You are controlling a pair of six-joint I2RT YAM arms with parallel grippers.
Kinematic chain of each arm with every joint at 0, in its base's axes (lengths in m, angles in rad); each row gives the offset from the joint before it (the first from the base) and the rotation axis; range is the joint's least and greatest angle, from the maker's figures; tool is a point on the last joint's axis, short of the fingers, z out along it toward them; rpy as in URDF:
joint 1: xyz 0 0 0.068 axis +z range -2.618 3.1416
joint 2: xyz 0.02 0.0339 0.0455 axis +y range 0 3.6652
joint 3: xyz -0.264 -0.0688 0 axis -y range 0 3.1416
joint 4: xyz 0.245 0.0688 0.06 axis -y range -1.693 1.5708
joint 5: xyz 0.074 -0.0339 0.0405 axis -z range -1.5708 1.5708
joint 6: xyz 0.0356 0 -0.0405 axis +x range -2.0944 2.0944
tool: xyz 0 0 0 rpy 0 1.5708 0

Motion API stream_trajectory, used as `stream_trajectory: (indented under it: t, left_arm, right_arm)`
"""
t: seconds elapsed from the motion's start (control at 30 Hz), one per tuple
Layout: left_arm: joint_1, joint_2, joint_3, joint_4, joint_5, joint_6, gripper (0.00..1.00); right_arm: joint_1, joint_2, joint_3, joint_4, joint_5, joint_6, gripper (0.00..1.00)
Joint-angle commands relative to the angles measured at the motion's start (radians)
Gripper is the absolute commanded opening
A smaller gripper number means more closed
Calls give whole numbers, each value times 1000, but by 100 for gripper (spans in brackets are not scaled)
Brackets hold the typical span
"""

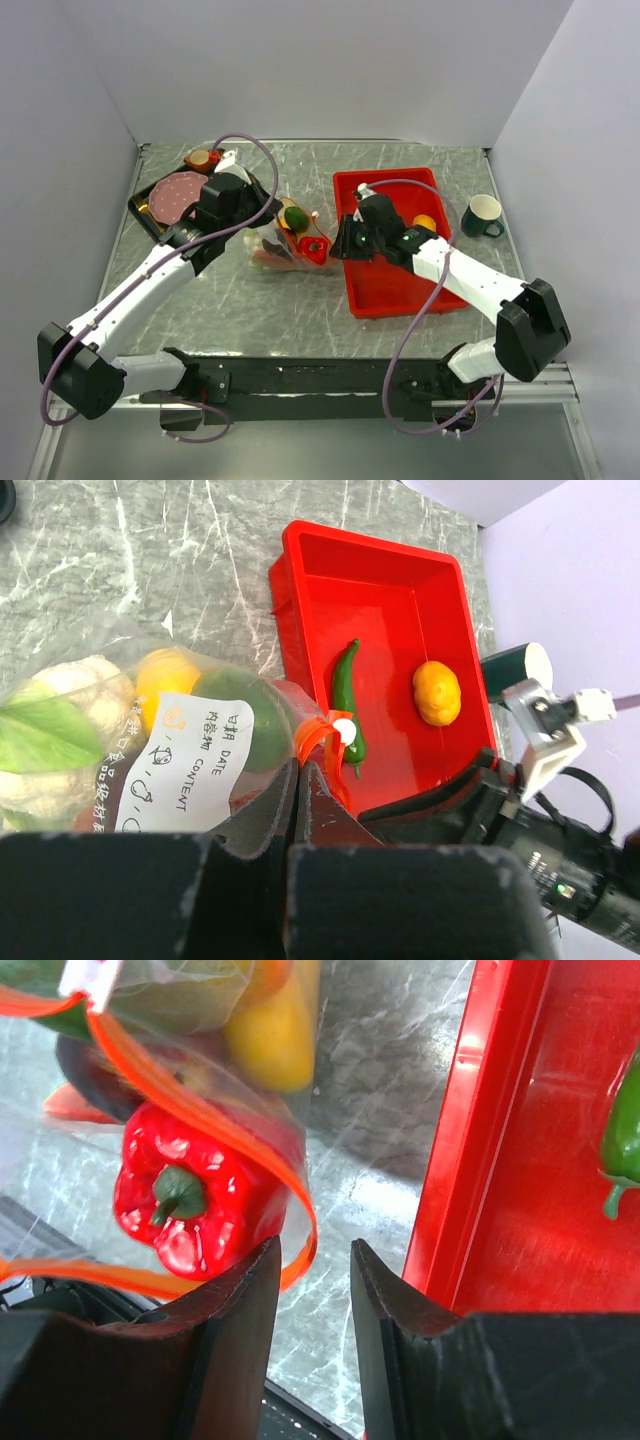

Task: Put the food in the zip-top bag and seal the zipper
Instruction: Adjust the zipper food storage bag at the center of the board.

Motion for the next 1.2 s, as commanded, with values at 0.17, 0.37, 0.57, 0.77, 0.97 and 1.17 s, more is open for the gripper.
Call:
stream_trajectory:
  t: [0.17,0.37,0.57,0.77,0.97,1.17]
  left_arm:
    - [3,-21,33,46,7,-14,1]
    - [3,-16,39,38,12,-2,1]
    - [5,-41,88,-46,-51,78,1]
    - [3,-93,165,-192,-122,104,1]
    - [7,-191,191,-196,-317,81,1]
    - [28,-162,237,-313,-490,107,1]
  right_arm:
    - [3,79,59,50,-39,2,43]
    - [5,85,95,69,-66,-6,0]
    - [18,45,317,30,-71,-63,0]
    - [54,192,625,-73,-146,-119,0]
    - [87,277,732,-175,-70,-130,0]
    - [86,289,760,-298,97,-166,0]
